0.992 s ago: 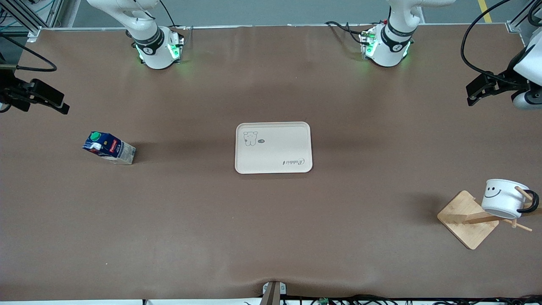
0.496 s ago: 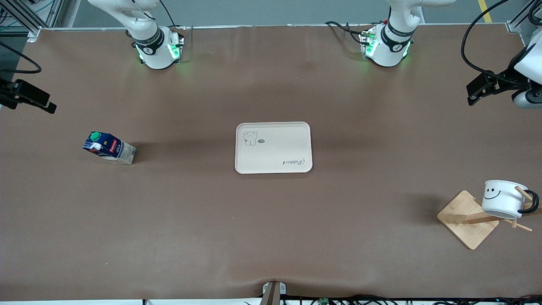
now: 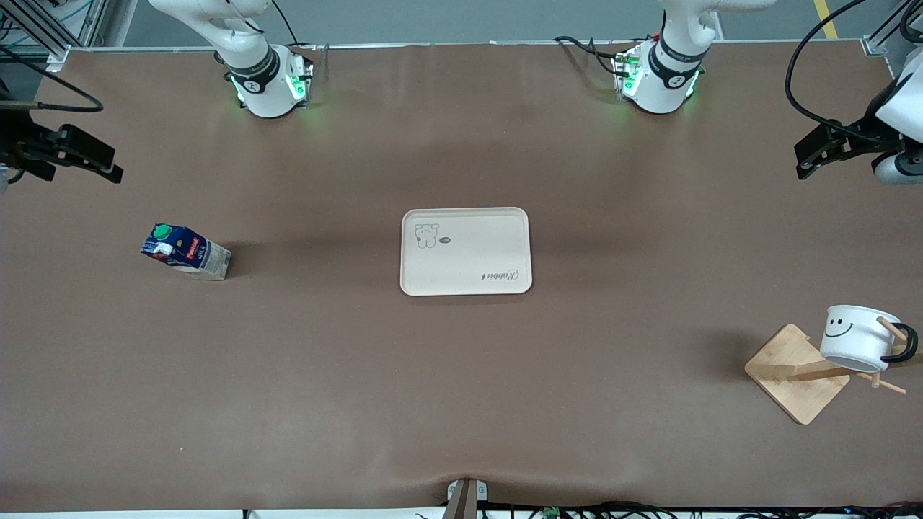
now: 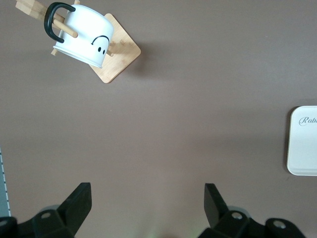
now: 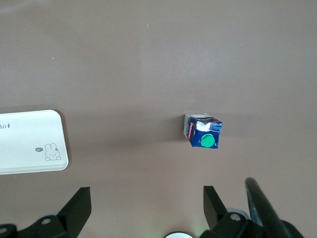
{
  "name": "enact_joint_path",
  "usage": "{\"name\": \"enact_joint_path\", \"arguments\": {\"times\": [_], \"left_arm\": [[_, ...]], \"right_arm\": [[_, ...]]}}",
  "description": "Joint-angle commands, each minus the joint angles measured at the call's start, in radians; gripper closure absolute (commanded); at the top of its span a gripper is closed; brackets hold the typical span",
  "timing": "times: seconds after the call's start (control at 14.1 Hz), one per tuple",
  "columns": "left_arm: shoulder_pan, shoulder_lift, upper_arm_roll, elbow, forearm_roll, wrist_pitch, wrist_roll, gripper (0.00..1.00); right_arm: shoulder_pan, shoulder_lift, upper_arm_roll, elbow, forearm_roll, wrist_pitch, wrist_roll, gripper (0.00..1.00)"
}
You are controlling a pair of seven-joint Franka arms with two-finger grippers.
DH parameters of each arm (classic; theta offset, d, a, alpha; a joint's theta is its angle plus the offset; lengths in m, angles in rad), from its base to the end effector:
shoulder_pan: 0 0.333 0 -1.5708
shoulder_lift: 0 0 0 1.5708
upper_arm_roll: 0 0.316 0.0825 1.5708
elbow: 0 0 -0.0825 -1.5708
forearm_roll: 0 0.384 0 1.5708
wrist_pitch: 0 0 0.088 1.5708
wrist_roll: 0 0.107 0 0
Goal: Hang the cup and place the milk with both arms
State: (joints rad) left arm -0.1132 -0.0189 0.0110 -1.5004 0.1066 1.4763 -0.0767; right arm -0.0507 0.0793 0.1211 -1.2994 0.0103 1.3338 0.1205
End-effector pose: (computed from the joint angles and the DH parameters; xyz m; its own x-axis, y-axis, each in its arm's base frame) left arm 0.5375 -0.0428 0.6601 0.9999 -0.0159 0.0034 -0.0154 -0.9943 -0.1058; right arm 0.5502 0.0365 0.6852 0.9978 -0.0477 -0.0463 -0.0484 -0.9987 -0.0142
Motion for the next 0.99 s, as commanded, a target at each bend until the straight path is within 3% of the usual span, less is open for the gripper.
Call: {"name": "enact_joint_path", "arguments": {"times": [0.0, 0.21, 0.71, 0.92], "left_arm": [[-0.002, -0.012, 0.001, 0.003, -0.016, -0.01, 0.02, 0.0], [0.0, -0.013, 0.0, 0.005, -0.016, -0.01, 0.023, 0.0], [0.001, -0.004, 0.001, 0.031, -0.021, -0.011, 0.021, 0.0], [0.001, -0.004, 0.003, 0.029, -0.077, -0.013, 0.018, 0.0]], "right_arm": [[-0.014, -0.058, -0.001, -0.064, -0.029, 0.027, -0.091, 0.0], [-0.069, -0.061, -0.003, -0.067, -0.03, 0.007, -0.306, 0.0], [-0.061, -0.052, 0.0, -0.063, -0.058, 0.004, -0.232, 0.0], [-0.055, -0.052, 0.003, -0.06, -0.062, 0.013, -0.232, 0.0]]}}
